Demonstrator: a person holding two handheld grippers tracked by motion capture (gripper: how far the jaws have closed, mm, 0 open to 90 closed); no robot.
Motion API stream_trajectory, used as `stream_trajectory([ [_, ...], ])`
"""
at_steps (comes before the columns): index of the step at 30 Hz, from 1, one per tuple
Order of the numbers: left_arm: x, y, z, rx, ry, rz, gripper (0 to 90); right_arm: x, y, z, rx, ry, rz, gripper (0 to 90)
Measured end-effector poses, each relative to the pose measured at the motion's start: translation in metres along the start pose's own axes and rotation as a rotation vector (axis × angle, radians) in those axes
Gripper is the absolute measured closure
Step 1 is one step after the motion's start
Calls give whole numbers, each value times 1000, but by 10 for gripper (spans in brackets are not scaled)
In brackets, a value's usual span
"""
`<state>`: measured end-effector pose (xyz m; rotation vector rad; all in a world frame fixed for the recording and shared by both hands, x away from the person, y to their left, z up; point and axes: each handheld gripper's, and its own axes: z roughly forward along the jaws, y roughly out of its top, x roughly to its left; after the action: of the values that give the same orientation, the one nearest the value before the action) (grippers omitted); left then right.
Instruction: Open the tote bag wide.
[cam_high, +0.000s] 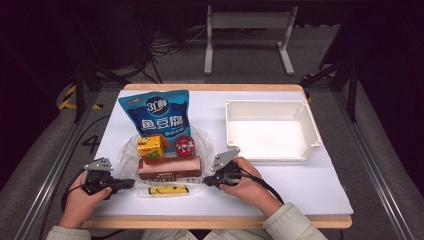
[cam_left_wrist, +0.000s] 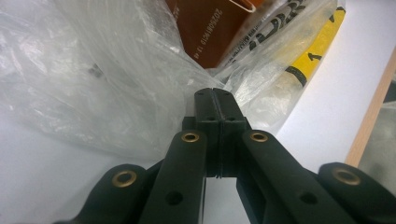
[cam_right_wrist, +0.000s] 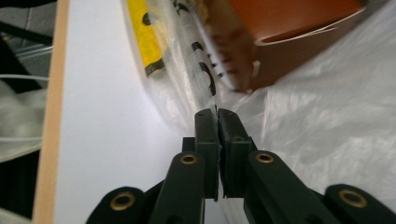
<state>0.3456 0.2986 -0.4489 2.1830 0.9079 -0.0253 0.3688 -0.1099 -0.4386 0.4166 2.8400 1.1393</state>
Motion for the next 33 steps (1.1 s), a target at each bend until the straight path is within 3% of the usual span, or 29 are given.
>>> stream_trajectory([
  [5, -4, -3, -2, 33, -11, 20, 900, 6, -3, 0, 48, 56, -5, 898],
  [8, -4, -6, -2, 43, -20, 11, 900, 8, -4, -2, 63, 91, 3, 898],
  [11, -5, -5, -3, 43, -16, 16, 900, 9, -6, -4, 73, 110, 13, 897],
  [14, -5, -4, -4, 26, -8, 18, 898, 9, -5, -5, 68, 98, 10, 872],
  [21, -11, 2, -24, -143, -25, 40, 795, 7, -1, -15, -51, 56, 44, 685],
  [23, -14, 5, -28, -192, -72, 45, 772, 9, 1, -19, -82, 51, 46, 627],
  [26, -21, 10, -33, -229, -85, 63, 728, 14, 6, -24, -122, 43, 26, 579],
  [33, -32, 15, -42, -297, -66, 95, 559, 19, 14, -38, -243, 0, 24, 451],
])
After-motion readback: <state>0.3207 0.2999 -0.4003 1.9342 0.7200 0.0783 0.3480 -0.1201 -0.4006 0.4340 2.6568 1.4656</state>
